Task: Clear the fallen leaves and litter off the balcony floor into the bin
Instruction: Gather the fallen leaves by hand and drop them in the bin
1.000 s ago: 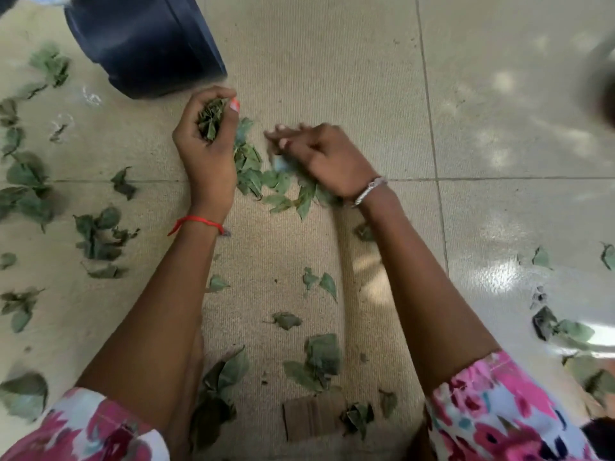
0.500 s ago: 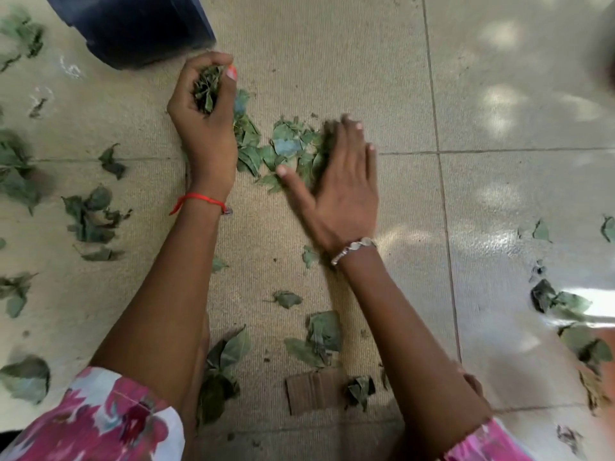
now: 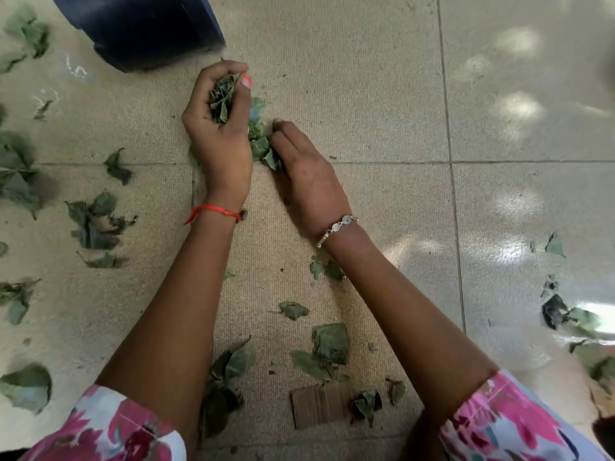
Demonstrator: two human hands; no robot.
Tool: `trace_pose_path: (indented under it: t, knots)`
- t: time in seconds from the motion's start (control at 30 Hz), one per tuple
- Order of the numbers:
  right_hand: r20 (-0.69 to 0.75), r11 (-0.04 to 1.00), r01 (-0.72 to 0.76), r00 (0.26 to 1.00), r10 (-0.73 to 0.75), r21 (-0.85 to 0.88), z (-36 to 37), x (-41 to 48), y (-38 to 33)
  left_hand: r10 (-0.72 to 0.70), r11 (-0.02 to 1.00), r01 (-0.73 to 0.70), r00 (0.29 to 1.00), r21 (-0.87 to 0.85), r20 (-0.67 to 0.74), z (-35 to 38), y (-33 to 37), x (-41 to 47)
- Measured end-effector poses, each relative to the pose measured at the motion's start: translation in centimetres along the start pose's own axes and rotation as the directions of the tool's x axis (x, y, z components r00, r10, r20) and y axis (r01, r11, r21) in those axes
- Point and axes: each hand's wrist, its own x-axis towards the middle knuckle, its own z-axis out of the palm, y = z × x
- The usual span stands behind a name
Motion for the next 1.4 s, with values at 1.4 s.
trace_pose_path:
  t: [1.4]
  knots:
    - [0.131, -0.047, -0.320, 0.244, 0.961, 0.946, -22.3, 6.2, 0.0, -0.785, 0.600, 0.738, 0.617, -0.310, -0.051, 15.5, 16.8, 4.1]
